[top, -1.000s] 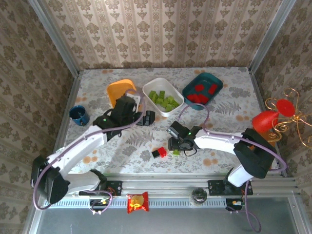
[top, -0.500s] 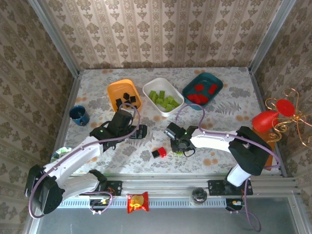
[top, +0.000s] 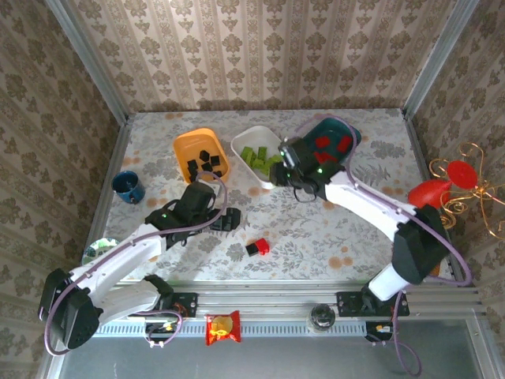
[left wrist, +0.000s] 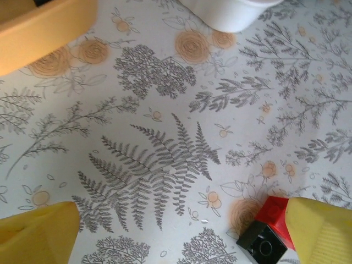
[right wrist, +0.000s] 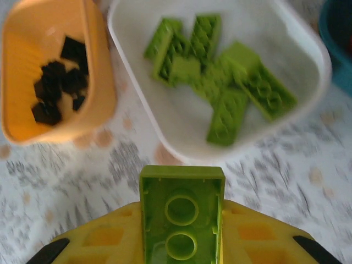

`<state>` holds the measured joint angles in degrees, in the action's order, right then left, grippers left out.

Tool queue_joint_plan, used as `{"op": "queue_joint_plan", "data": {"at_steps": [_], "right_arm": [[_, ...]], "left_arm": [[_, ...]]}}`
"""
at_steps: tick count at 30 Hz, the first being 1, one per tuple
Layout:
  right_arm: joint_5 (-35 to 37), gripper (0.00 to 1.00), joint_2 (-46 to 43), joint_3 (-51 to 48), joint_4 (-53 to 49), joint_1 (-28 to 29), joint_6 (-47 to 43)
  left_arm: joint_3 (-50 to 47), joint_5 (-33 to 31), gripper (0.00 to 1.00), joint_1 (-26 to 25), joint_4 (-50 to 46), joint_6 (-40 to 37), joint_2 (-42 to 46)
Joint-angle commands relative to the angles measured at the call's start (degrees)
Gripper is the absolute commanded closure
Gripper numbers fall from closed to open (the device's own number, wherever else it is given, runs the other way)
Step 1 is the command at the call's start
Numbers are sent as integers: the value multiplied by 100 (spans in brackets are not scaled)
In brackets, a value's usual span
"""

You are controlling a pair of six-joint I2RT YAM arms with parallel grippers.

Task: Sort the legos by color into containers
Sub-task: Place the lego in the container.

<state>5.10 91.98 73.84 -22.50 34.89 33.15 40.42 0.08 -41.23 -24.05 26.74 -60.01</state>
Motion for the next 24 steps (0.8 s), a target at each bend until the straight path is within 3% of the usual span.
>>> {"op": "queue_joint_plan", "data": {"at_steps": [1,8,13,19,24], "right_arm": [[-300,69,823,714,54,-185,-274],[-431,68,2327,2407,-395,-477,-212],[-526,41,2706,2987,-704,-569,-153],[-732,29,1837,2062,-340,-554,-141],[-901,27,788,801,-142,-328,-212]], "left_arm": [[-61,222,3,-127,-40,29,7],[9,363,6,-383,-326,-53,-233],[9,348,10,-438,-398,29,-389],[14,100,6,-429,-347,131,-268],[79,-272,3,-389,-398,177,-160]]}}
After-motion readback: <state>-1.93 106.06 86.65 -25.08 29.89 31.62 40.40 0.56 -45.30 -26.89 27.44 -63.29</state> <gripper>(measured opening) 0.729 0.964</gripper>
